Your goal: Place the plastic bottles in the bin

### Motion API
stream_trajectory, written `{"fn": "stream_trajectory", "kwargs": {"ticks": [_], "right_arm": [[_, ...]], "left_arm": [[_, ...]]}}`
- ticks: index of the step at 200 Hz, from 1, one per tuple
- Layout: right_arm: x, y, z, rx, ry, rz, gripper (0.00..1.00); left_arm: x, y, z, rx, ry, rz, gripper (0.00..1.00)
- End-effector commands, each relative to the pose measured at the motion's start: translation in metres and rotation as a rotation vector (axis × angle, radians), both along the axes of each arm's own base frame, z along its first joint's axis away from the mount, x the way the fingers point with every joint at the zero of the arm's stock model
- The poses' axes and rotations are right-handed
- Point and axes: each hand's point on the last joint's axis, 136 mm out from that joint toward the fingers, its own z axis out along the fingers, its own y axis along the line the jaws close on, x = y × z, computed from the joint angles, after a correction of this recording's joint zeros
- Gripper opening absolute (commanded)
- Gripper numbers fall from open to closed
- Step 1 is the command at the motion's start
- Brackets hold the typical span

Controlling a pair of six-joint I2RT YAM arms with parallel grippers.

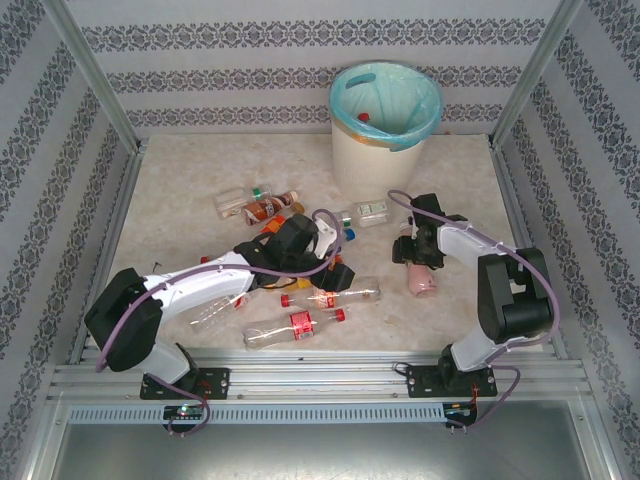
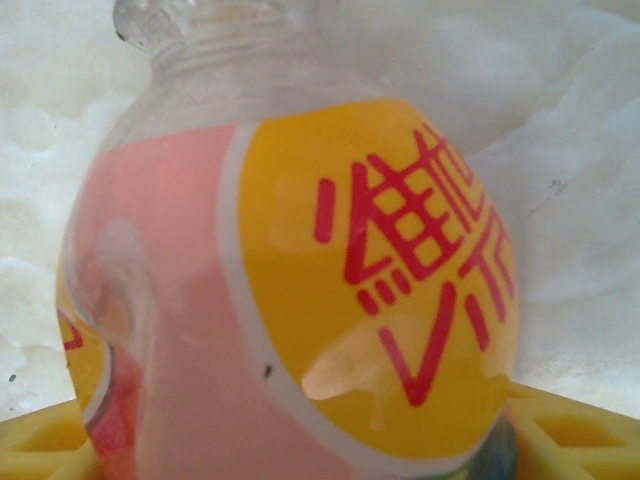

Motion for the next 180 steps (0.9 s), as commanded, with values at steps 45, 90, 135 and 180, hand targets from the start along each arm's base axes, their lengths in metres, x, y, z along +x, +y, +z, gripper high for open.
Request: {"fn": "stream_trajectory", "kwargs": {"ticks": [45,90,135,180], "right_arm": [[-0.012,-0.002,0.051,-0.022,-0.092,0.006,0.63],[-0.042,0.004,0.092,0.002,-0.176,-0.020,0.61],[-0.069,0.016,0.139,0.073,-0.274,-0.024,0.60],[-0.084,0.039,0.179,0.188,-0.368,-0.009,0.59]], "left_arm": [[-0.005,-0.006,0.058,-0.112,-0.114,-0.029,0.79],[-0.014,0.000,0.103,-0.159,-0.206,-0.070,0.79],[-0.025,0.022,0.127,-0.197,-0.251,-0.018,0.80],[-0.032,0.037,0.125,-0.199,-0.251,0.011,0.80]]}}
